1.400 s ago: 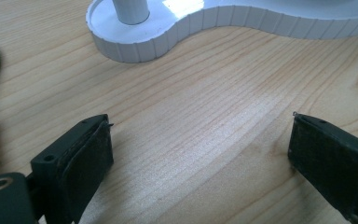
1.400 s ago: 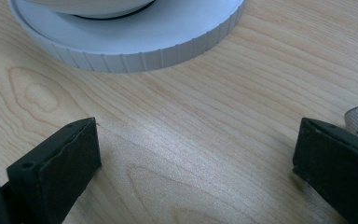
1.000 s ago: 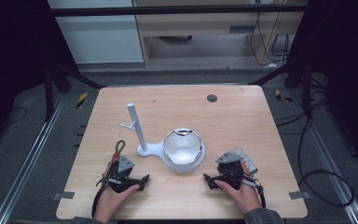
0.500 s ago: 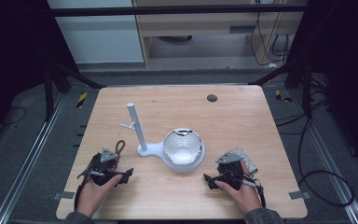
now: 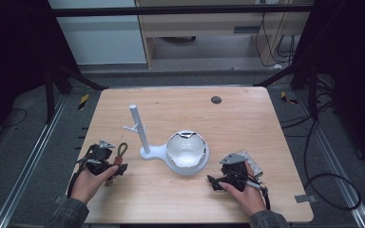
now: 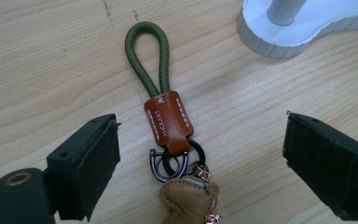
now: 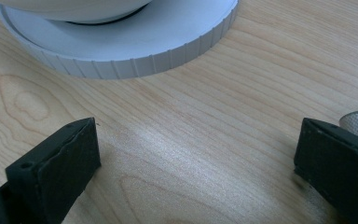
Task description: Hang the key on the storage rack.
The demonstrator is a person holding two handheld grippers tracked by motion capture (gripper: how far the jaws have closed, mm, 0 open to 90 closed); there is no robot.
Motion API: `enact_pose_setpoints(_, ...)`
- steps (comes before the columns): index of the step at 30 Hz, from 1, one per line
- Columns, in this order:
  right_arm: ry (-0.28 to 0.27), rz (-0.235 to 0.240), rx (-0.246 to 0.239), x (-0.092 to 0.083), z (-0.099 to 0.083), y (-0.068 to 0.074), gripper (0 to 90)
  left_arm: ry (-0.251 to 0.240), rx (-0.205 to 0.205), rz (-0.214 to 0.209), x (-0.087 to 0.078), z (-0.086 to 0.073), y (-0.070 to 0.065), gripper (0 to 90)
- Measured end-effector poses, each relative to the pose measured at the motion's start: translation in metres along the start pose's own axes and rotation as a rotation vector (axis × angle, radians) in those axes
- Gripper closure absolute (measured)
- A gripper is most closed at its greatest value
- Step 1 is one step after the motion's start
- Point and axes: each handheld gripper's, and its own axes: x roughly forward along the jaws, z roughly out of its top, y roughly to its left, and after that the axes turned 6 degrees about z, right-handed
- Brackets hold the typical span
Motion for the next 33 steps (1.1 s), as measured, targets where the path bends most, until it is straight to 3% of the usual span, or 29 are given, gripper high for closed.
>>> enact_pose_setpoints(4, -0.001, 0.000, 0.001, 0.000, 0.000, 0.000, 0.3, 0.039, -0.008, -0.007, 0.002, 0.005, 0.000, 10.6)
enact_pose_setpoints(13, -0.001, -0.002, 0.002, 0.000, 0.000, 0.000, 0.2, 0.135, -0.010, -0.005, 0.002, 0.018, 0.007, 22.5)
enact_pose_setpoints(24, -0.002, -0.007, 0.007, 0.000, 0.000, 0.001, 0.2, 0.191, -0.015, -0.028, 0.008, 0.031, 0.013, 39.2)
enact_pose_setpoints(33, -0.003, -0.007, 0.007, 0.000, 0.000, 0.001, 0.2, 0.239, -0.057, -0.026, 0.020, 0.032, 0.018, 48.2)
